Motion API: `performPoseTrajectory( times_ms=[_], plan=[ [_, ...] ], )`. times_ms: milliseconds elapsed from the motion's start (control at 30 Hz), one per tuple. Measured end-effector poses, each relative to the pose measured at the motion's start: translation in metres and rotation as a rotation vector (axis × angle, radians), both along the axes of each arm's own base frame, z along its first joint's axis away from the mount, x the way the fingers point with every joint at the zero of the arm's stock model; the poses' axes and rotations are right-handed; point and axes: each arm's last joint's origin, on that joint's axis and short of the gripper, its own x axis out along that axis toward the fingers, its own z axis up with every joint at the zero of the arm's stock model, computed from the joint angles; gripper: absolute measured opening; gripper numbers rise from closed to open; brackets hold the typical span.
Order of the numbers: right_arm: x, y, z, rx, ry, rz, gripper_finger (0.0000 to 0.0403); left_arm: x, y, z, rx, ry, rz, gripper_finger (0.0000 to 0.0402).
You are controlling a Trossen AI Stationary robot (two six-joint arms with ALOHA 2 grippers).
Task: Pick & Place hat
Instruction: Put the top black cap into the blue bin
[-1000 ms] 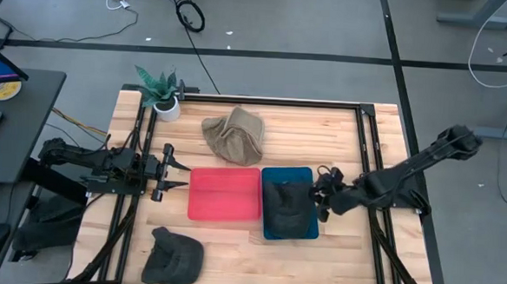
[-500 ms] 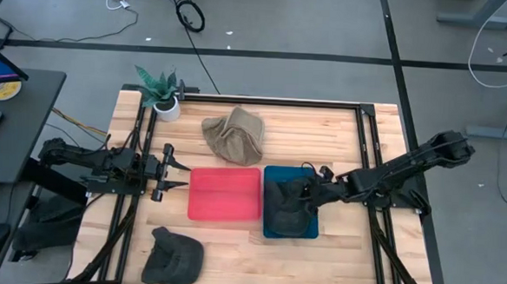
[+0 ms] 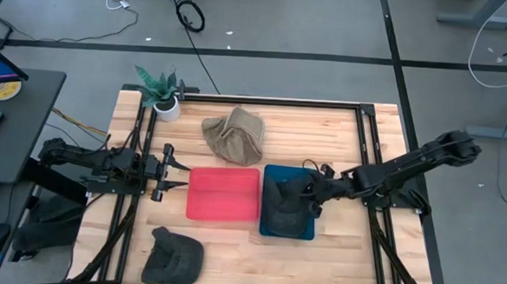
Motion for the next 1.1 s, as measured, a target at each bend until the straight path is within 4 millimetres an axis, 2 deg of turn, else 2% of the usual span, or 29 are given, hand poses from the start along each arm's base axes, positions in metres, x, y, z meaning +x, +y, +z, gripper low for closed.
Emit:
performPoseTrajectory(
  times_ms=[133, 333, 500, 733, 967, 1100],
  plan=[
    [0.0, -0.005, 0.009, 0.003, -0.066, -0.01, 0.0111, 0.0, 0.0, 0.0, 0.0, 0.0, 0.0, 0.0209],
    [0.008, -0.006, 0.031, 0.015, -0.276, 0.014, 0.0111, 0.0, 0.0, 0.0, 0.0, 0.0, 0.0, 0.0209],
    [0.015, -0.006, 0.04, -0.064, -0.379, 0.083, 0.0111, 0.0, 0.0, 0.0, 0.0, 0.0, 0.0, 0.0209],
    [0.014, -0.01, 0.039, -0.076, -0.366, 0.05, 0.0111, 0.0, 0.0, 0.0, 0.0, 0.0, 0.0, 0.0209],
    [0.017, -0.017, 0.046, -0.218, -0.442, -0.121, 0.0111, 0.0, 0.0, 0.0, 0.0, 0.0, 0.0, 0.0209],
    [0.011, -0.014, 0.043, -0.16, -0.382, -0.027, 0.0111, 0.0, 0.0, 0.0, 0.0, 0.0, 0.0, 0.0209]
  ],
)
